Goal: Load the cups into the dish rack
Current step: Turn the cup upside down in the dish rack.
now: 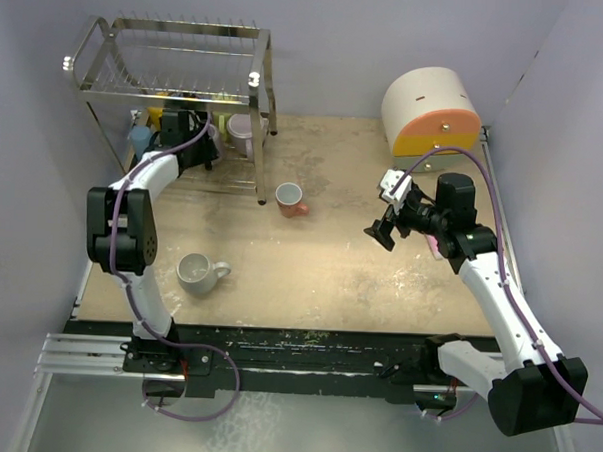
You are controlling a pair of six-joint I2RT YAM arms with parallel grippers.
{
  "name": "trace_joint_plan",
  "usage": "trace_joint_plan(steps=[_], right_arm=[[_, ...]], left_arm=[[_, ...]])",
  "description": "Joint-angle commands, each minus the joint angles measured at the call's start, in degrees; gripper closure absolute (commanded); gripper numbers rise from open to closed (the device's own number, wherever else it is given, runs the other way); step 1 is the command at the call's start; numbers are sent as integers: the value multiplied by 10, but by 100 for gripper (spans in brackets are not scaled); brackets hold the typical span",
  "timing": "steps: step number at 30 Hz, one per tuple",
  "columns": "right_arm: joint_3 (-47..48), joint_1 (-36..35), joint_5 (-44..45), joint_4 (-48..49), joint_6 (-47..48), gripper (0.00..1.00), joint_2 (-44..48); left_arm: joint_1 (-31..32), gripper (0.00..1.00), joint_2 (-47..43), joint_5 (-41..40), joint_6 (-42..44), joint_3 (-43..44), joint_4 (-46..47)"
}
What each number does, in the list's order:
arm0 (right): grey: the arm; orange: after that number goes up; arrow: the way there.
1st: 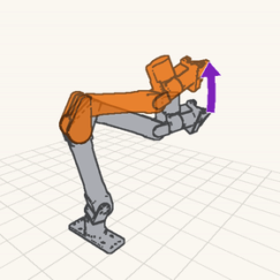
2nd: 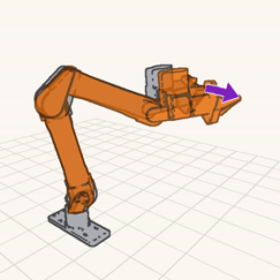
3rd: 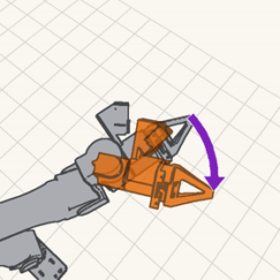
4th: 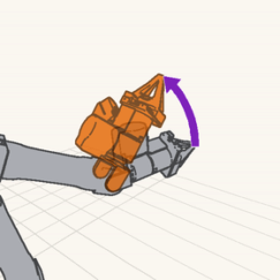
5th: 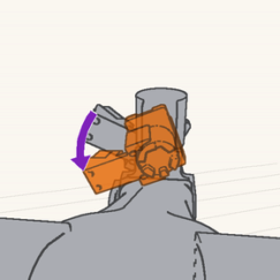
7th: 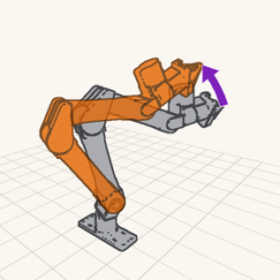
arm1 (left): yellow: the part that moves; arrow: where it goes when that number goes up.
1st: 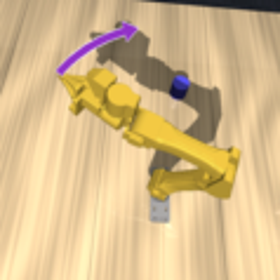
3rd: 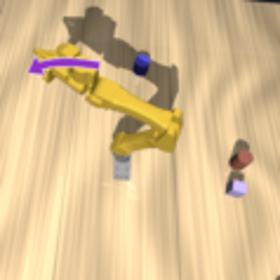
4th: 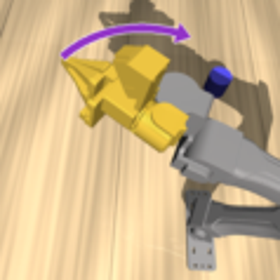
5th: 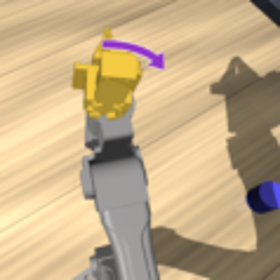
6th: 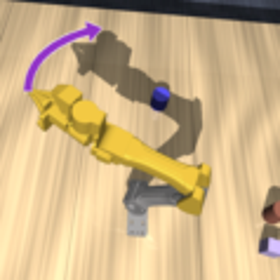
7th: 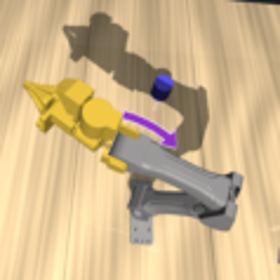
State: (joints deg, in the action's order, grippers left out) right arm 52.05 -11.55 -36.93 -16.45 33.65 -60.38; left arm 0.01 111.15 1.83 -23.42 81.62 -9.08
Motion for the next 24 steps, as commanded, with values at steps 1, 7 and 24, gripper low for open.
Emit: trace_joint_plan(steps=[1,7,24], right_arm=[[-1,3,0,5,8,0,-1],[-1,4,-1,5,10,0,-1],[-2,4,-7,8,26,0,-1]], left_arm=[[-5,35,-87,28,-4,-27,30],[-6,33,-134,64,-12,-95,56],[-7,38,-260,77,33,-222,29]])
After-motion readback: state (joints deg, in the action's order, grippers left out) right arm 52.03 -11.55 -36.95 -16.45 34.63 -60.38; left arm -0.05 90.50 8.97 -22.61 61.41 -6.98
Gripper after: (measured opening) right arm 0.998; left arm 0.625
